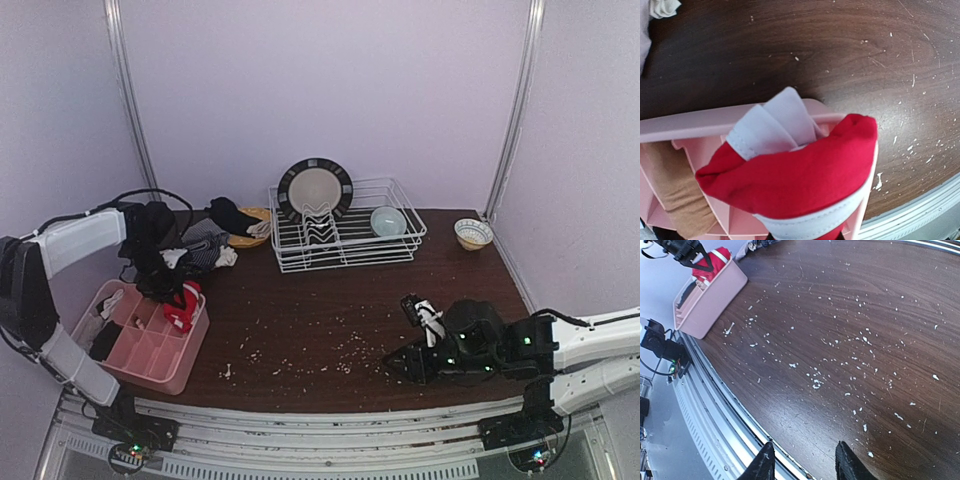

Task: Roll the underwear
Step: Place the underwear in the storage box.

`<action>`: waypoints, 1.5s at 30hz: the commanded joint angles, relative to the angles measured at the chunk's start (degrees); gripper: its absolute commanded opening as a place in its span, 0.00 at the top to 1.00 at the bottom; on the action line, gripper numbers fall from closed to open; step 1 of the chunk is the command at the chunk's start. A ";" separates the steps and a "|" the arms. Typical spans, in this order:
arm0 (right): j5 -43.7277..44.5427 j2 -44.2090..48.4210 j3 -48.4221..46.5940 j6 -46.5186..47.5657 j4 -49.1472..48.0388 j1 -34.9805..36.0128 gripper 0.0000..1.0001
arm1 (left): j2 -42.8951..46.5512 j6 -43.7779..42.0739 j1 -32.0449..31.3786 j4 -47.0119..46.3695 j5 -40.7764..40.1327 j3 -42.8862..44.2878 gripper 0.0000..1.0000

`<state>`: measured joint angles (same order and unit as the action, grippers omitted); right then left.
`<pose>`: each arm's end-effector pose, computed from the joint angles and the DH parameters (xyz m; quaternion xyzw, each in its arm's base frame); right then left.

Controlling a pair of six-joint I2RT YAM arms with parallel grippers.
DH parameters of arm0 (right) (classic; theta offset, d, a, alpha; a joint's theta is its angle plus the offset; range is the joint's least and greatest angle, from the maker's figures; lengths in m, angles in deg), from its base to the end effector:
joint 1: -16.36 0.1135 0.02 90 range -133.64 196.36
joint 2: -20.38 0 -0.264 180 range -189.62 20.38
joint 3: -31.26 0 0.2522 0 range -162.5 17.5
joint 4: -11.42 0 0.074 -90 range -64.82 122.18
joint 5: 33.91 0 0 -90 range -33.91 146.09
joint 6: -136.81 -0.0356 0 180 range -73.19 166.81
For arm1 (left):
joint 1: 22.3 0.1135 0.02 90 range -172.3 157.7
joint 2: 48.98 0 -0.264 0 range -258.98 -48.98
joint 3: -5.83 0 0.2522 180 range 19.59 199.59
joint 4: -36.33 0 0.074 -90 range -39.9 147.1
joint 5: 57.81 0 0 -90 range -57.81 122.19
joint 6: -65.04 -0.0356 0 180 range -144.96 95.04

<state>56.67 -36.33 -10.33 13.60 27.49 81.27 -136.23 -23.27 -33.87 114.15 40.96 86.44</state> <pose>0.0904 0.1921 0.2116 -0.2355 0.8387 0.3680 0.3251 0.2618 -0.0591 0.2394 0.0894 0.9919 -0.0814 0.0390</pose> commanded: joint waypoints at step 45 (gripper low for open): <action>0.80 0.69 -3.33 0.15 0.15 -0.48 0.60 | 8.84 10.08 -8.62 -8.42 -6.67 -7.38 0.26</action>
<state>57.26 -35.87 -12.15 12.77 27.51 81.03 -128.62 -13.61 -41.98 103.66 34.71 75.78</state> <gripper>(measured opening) 0.401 0.581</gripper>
